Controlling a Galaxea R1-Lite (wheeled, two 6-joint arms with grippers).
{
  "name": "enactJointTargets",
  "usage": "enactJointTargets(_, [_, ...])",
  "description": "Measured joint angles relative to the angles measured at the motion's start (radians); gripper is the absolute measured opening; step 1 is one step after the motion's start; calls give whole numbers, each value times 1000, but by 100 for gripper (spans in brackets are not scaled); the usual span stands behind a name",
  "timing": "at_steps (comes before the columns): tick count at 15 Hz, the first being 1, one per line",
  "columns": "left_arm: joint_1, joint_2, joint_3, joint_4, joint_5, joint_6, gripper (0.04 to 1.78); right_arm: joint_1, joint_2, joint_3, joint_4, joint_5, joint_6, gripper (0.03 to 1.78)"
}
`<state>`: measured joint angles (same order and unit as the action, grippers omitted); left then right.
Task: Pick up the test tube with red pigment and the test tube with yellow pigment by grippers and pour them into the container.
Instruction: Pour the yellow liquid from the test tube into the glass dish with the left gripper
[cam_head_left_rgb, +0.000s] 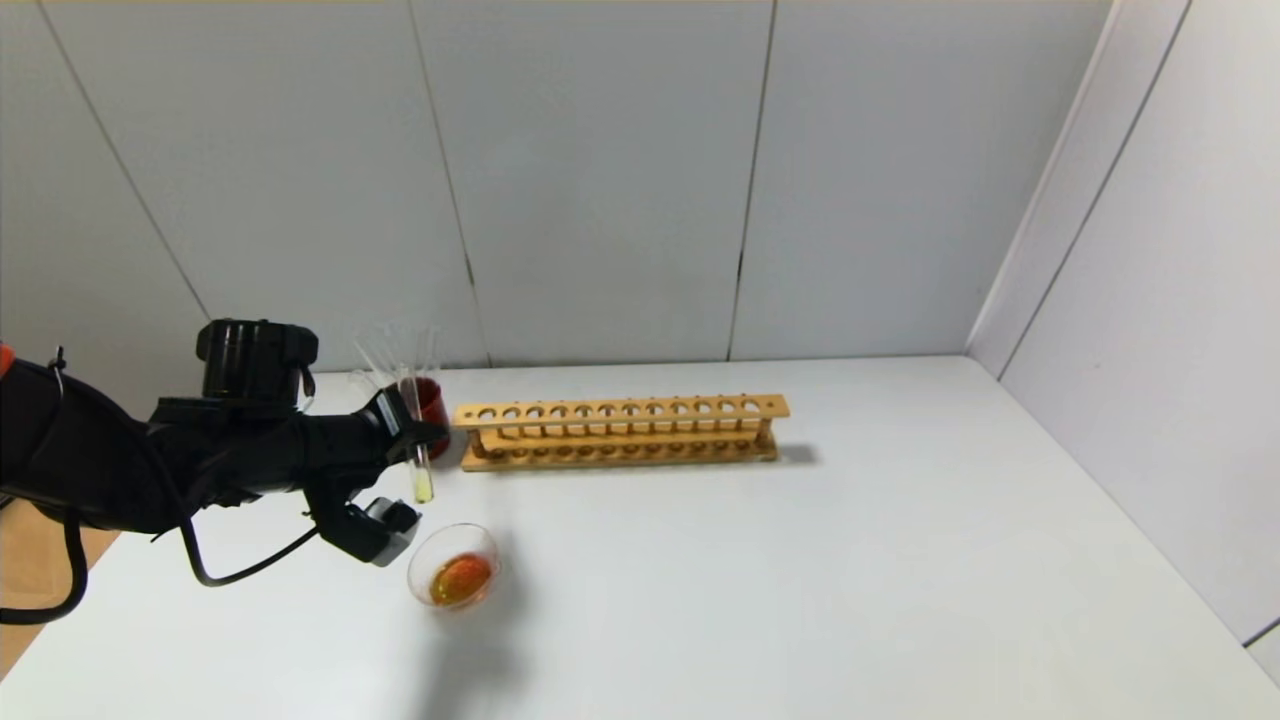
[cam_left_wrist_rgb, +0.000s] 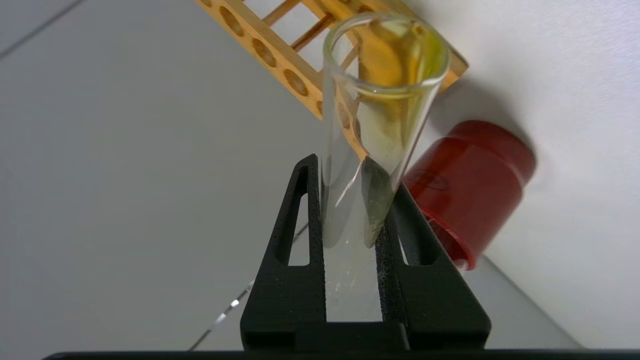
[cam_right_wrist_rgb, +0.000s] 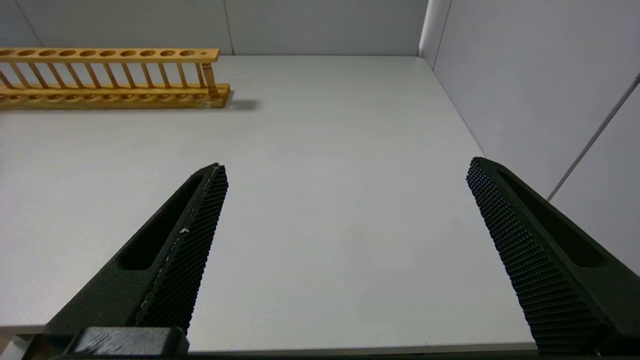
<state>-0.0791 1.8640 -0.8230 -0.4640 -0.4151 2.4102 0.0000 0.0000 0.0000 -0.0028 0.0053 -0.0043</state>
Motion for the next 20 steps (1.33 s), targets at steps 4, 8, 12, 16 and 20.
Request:
enactJointTargets(4, [-39,0,-11,0,-1,40,33,0,0,0,0,0,0,175])
enactJointTargets(8, [-45,-7,-14,1,-1,91,33,0,0,0,0,0,0,175])
enactJointTargets(12, [-44,-11,-14,0,3,109,33,0,0,0,0,0,0,175])
enactJointTargets(16, [-43,-13,-51,5,-2,195,33,0,0,0,0,0,0,175])
enactJointTargets(20, [-46,-17,-61,3,-2,228,33,0,0,0,0,0,0,175])
